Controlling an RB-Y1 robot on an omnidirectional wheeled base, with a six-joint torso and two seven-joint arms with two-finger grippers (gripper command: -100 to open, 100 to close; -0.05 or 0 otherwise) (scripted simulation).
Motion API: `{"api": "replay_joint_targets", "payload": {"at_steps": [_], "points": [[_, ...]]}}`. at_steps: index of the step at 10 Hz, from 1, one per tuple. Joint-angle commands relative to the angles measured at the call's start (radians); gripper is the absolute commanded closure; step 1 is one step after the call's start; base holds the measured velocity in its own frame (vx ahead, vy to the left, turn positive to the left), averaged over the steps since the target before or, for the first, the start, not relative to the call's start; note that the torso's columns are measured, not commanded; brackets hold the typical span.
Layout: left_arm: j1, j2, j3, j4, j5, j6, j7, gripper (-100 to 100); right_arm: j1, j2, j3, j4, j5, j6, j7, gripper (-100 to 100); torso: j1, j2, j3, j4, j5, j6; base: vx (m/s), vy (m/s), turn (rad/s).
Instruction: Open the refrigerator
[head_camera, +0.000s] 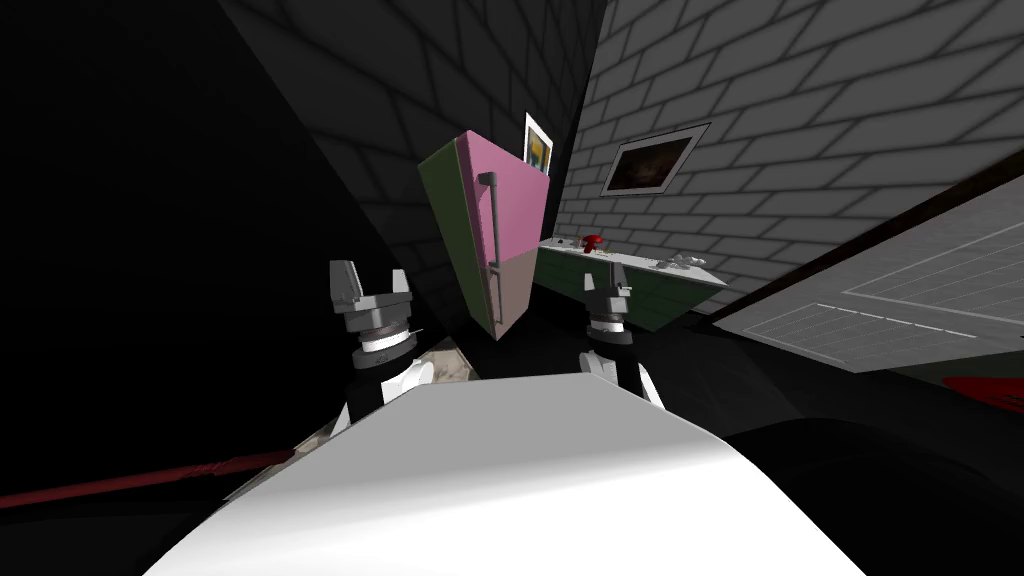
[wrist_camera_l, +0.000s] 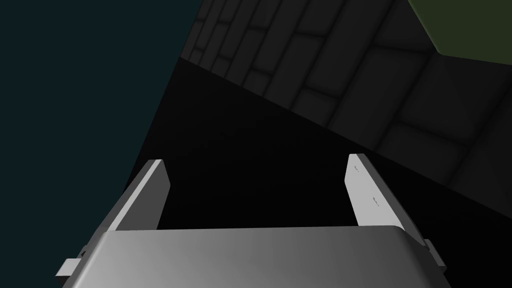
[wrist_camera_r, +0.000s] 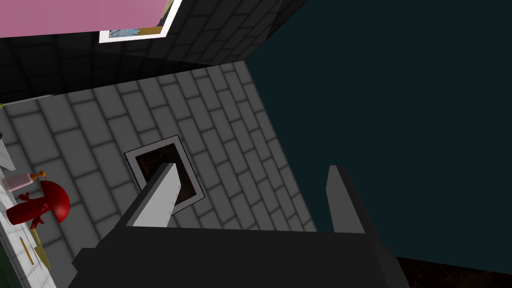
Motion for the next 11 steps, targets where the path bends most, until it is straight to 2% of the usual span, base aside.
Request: {"api": "replay_joint_targets", "payload": {"at_steps": [1, 9, 10, 11], "points": [[0.0, 0.0, 0.0, 0.0, 0.0, 0.0, 0.0, 0, 0.0, 0.0, 0.0, 0.0, 0.0, 0.0, 0.0, 0, 0.0, 0.041, -0.082, 0.041, 0.0, 0.0, 0.0, 0.0, 0.0], [0.0, 0.0, 0.0, 0.0, 0.0, 0.0, 0.0, 0, 0.0, 0.0, 0.0, 0.0, 0.0, 0.0, 0.0, 0, 0.0, 0.618, -1.234, 0.617, 0.0, 0.0, 0.0, 0.0, 0.0], [-0.009, 0.034, -0.004, 0.007, 0.003, 0.007, 0.003, -100, 0.0, 0.0, 0.0, 0.0, 0.0, 0.0, 0.0, 0, 0.0, 0.691, -1.382, 0.691, 0.0, 0.0, 0.009, -0.004, -0.013], [-0.018, 0.058, -0.008, 0.013, 0.007, 0.014, 0.006, -100, 0.0, 0.0, 0.0, 0.0, 0.0, 0.0, 0.0, 0, 0.0, 0.725, -1.451, 0.724, 0.0, 0.0, 0.009, -0.01, -0.023]]}}
